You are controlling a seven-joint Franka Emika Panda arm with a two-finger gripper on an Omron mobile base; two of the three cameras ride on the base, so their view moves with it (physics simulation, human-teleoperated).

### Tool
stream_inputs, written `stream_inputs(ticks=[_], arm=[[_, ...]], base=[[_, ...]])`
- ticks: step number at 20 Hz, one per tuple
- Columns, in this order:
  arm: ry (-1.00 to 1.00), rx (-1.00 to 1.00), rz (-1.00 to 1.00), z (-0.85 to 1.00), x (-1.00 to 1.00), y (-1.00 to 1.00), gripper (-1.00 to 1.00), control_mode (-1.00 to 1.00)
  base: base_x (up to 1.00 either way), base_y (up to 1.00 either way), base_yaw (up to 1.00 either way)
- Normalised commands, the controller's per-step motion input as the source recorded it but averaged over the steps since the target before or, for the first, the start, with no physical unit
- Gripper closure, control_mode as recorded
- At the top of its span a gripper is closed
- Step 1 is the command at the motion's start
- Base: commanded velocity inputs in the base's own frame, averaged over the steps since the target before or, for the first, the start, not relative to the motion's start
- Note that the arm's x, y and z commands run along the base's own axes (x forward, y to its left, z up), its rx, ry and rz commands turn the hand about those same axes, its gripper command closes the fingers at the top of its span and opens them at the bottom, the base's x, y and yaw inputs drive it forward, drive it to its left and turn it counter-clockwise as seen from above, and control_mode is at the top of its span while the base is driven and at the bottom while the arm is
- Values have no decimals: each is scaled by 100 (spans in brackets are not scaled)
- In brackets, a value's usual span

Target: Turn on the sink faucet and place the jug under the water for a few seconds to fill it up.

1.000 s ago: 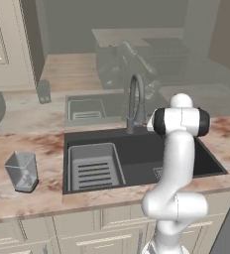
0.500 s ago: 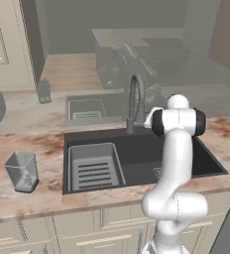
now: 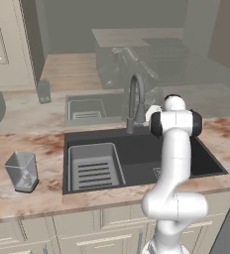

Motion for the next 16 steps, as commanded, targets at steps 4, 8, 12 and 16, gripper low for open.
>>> stream_inputs(ticks=[4,8,12,16], arm=[[0,1,0,0,15,1,-100,-100],[0,2,0,0,4,6,-100,-100],[0,0,0,0,2,16,100,-100],[0,0,-3,0,4,13,100,-100]], base=[[0,0,0],[0,0,0],[0,0,0],[0,0,0]])
